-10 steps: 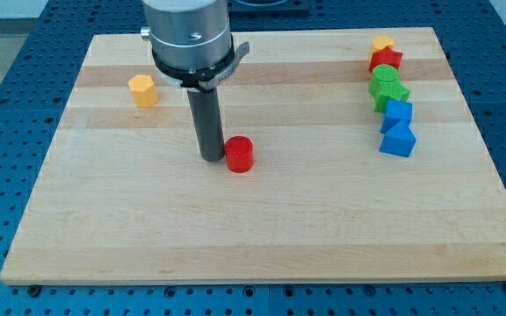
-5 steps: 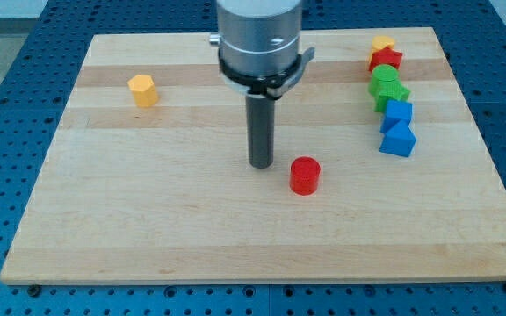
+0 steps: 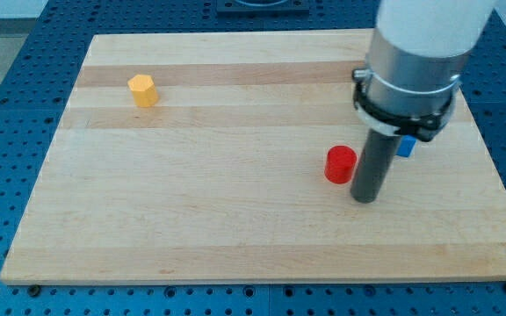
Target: Move the red circle below to the blue triangle
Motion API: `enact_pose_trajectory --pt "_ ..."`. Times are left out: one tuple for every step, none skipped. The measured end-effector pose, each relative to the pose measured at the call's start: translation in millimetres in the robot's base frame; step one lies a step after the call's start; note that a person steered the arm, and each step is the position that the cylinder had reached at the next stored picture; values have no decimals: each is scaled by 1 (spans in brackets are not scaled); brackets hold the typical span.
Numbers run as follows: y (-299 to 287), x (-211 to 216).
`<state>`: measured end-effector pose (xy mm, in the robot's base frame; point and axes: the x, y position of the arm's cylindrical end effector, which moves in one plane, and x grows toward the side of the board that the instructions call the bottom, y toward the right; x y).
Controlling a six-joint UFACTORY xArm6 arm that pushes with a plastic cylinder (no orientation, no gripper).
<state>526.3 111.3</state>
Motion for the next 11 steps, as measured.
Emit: enact_pose_trajectory --pt "-44 2" --pt "-76 -12" --pt "-77 -39" --pt "-43 -43" --pt "10 -43" --pt "28 -43" --pt "7 -25" --pt "7 -5" --pt "19 -5" --pt "45 -6" --pt "64 -7"
